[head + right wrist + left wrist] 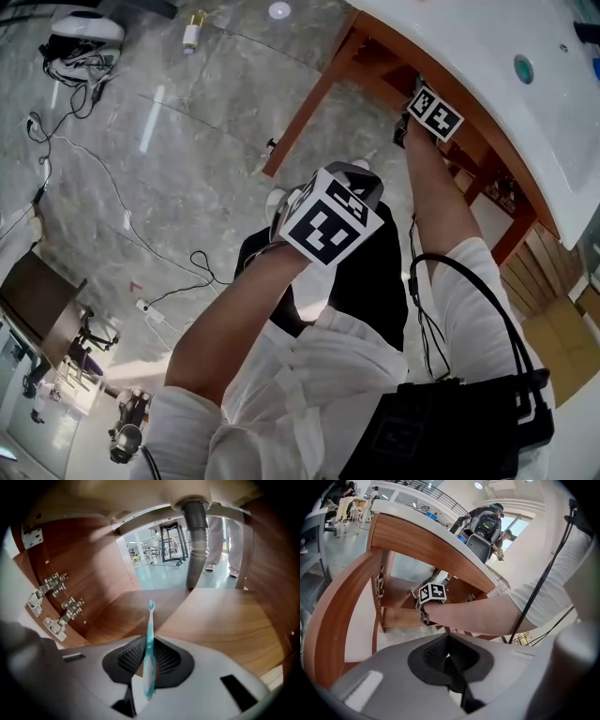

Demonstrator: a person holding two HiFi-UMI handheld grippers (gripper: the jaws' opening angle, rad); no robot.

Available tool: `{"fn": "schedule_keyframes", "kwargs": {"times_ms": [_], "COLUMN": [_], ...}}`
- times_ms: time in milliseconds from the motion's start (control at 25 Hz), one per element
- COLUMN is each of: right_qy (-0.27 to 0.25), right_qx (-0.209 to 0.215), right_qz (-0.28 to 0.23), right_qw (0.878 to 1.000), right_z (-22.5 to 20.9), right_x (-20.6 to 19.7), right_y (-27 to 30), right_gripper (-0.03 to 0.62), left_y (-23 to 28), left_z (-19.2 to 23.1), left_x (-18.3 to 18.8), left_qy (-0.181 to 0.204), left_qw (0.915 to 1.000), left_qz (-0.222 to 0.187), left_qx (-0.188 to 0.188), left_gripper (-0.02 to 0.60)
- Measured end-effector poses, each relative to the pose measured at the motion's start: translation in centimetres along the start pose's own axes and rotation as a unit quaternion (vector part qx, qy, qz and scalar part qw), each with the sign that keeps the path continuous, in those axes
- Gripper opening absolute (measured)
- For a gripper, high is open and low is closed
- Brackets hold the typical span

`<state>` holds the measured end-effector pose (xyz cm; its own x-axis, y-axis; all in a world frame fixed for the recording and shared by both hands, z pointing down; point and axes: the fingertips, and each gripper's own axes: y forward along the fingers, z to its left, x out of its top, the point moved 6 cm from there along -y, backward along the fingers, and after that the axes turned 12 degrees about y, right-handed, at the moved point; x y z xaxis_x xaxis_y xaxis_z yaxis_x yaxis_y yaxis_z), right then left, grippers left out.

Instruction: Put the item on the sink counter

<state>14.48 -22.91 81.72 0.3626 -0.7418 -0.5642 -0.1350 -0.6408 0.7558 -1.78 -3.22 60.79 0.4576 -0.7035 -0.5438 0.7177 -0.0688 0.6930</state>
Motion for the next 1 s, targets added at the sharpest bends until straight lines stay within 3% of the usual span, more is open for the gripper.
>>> {"fn": "schedule_keyframes", "kwargs": {"times_ms": [200, 520, 760, 1000], "right_qy": [-0.012, -0.016, -0.011, -0.043], "right_qx": [-0.002, 0.005, 0.015, 0.034], "right_qz": [-0.002, -0.006, -0.004, 0.024], "right_qw": [1.0, 1.0, 1.0, 0.998], "right_z": [0.1, 0.8, 2.0, 4.6], "right_x": [-0.6, -0.3, 0.0, -0.6], "right_y": [0.0, -1.6, -5.9, -12.4], "right_gripper": [0.052, 0.114, 0.114, 0.112], "left_y": [-0.3, -1.3, -3.4, -6.9], "left_z": [0.2, -0.4, -2.5, -5.7], "left_x": [-0.2, -0.3, 0.7, 1.7], "left_qy": [0.006, 0.008, 0.028, 0.053], "left_qw": [1.0, 0.9999, 0.9994, 0.9981], "left_qz": [-0.003, -0.002, -0.003, -0.005], "left_qx": [-0.003, -0.01, -0.018, -0.031], "left_gripper": [0.003, 0.005, 0.005, 0.005]}}
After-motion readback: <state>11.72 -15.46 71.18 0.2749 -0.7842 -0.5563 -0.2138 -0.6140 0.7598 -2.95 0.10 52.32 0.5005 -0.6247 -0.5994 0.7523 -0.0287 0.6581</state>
